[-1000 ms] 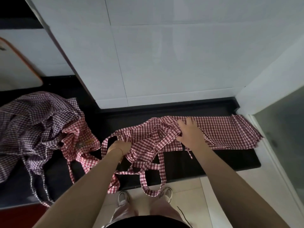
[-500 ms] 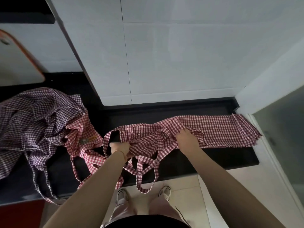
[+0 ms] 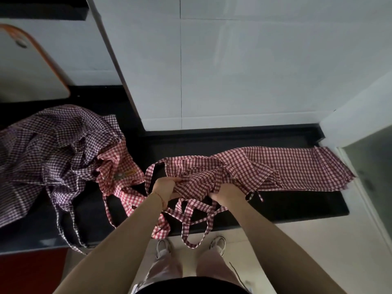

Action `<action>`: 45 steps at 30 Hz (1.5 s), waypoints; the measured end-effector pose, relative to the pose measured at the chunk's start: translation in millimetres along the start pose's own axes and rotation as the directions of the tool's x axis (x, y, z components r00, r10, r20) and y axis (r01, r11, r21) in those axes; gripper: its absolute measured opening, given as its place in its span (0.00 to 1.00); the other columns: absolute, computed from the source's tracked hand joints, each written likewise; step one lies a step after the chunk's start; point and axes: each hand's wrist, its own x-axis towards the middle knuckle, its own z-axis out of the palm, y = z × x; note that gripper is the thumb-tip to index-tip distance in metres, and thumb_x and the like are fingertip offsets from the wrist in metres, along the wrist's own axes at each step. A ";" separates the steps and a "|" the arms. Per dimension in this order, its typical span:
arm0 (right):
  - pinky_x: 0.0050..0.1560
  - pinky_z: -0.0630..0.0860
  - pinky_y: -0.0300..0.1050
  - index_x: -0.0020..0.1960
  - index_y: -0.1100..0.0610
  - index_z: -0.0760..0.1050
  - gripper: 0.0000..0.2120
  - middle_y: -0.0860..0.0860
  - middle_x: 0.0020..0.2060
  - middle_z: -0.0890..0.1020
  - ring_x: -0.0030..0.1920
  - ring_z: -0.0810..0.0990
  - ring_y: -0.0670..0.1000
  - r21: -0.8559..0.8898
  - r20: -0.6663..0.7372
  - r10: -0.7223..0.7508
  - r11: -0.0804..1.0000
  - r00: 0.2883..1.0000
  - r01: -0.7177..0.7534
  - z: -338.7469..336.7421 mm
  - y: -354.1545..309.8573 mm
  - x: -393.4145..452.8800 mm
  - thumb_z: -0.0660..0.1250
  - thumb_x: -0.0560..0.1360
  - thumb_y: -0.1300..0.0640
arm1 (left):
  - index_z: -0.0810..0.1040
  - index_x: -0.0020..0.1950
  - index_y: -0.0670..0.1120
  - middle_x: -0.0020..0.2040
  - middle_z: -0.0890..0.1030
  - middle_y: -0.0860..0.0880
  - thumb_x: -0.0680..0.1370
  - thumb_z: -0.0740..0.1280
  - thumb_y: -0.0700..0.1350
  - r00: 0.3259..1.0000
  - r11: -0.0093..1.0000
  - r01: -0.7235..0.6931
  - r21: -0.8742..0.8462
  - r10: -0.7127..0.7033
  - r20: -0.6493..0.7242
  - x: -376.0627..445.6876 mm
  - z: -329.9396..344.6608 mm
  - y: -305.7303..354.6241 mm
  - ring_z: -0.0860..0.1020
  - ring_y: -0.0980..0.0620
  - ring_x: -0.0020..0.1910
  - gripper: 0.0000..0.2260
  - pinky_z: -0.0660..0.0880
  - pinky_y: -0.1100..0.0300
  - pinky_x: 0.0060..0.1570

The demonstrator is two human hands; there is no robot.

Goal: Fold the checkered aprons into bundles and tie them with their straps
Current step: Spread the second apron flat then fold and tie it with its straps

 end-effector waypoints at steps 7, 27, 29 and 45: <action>0.33 0.65 0.42 0.40 0.57 0.73 0.07 0.52 0.32 0.71 0.30 0.69 0.48 0.571 0.163 0.100 0.802 0.982 -0.176 -23.9 2.2 3.4 0.65 0.77 0.60 | 0.69 0.70 0.51 0.70 0.63 0.43 0.75 0.65 0.36 0.706 -0.420 -0.244 0.874 0.541 0.457 -10.8 1.8 -0.1 0.66 0.45 0.67 0.25 0.71 0.51 0.63; 0.43 0.82 0.46 0.59 0.64 0.77 0.14 0.55 0.45 0.83 0.40 0.83 0.51 0.908 0.249 0.003 0.348 0.969 -0.234 -63.0 -21.2 7.1 0.72 0.76 0.61 | 0.77 0.60 0.51 0.52 0.82 0.47 0.78 0.63 0.35 0.923 0.627 -0.329 0.706 0.371 0.100 31.9 -27.4 8.6 0.79 0.50 0.45 0.15 0.74 0.62 0.42; 0.37 0.80 0.42 0.58 0.61 0.73 0.13 0.54 0.46 0.82 0.40 0.82 0.49 0.759 0.116 0.078 0.636 0.990 -0.140 -63.9 -26.3 12.7 0.72 0.75 0.60 | 0.74 0.58 0.53 0.48 0.80 0.50 0.76 0.67 0.35 0.942 0.672 -0.320 0.668 0.303 0.147 29.5 -27.8 10.7 0.78 0.52 0.41 0.16 0.75 0.63 0.39; 0.46 0.79 0.43 0.62 0.57 0.71 0.13 0.54 0.54 0.78 0.45 0.78 0.49 -0.192 -0.483 -0.176 0.977 0.858 0.092 -42.0 -51.5 45.2 0.66 0.79 0.58 | 0.76 0.49 0.40 0.43 0.83 0.43 0.79 0.62 0.52 0.962 0.628 0.036 0.778 0.188 -0.196 25.3 -43.2 41.4 0.82 0.45 0.37 0.15 0.81 0.54 0.39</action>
